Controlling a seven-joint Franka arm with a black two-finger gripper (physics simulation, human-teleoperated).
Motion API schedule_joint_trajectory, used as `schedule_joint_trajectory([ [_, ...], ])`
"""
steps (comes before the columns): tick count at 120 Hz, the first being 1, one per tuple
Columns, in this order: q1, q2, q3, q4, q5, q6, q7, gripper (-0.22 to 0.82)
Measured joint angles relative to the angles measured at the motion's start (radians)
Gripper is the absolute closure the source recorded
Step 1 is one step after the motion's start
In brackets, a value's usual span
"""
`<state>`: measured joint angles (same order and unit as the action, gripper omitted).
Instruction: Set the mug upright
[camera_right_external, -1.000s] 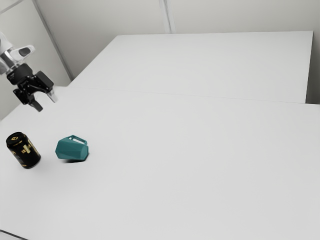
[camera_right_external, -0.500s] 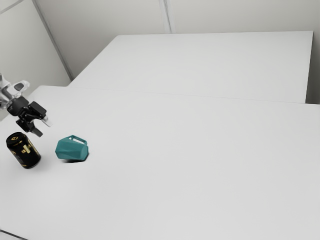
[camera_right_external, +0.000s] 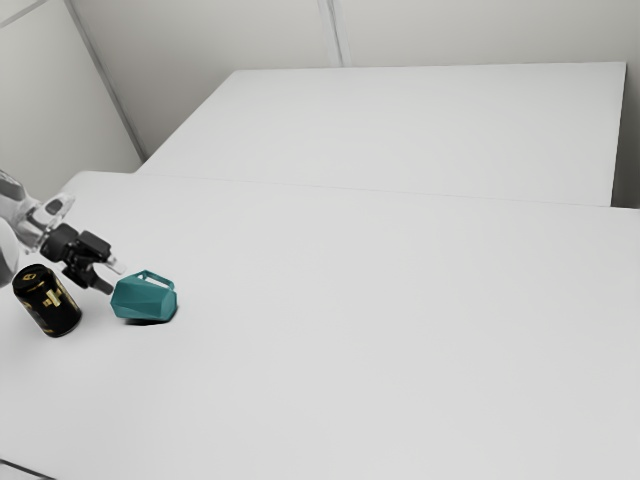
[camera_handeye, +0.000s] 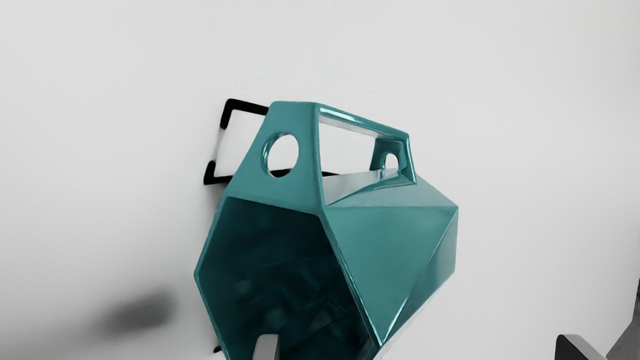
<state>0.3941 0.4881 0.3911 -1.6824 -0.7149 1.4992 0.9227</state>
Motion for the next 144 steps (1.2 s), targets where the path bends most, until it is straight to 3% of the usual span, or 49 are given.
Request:
schedule_joint_trajectory([
  [48,-0.011,0.011,-0.025,-0.069,-0.098,0.012,0.065,0.01],
  [69,-0.007,0.001,-0.029,-0.069,-0.113,0.009,0.084,0.44],
  [84,-0.007,-0.012,-0.029,-0.068,-0.113,0.003,0.098,0.62],
  [114,-0.018,-0.033,-0.029,-0.080,-0.110,-0.003,0.121,0.74],
  [132,-0.046,-0.105,-0.028,-0.113,-0.102,-0.002,0.128,0.76],
  [144,-0.120,-0.186,-0.028,-0.125,-0.061,0.008,0.119,0.77],
])
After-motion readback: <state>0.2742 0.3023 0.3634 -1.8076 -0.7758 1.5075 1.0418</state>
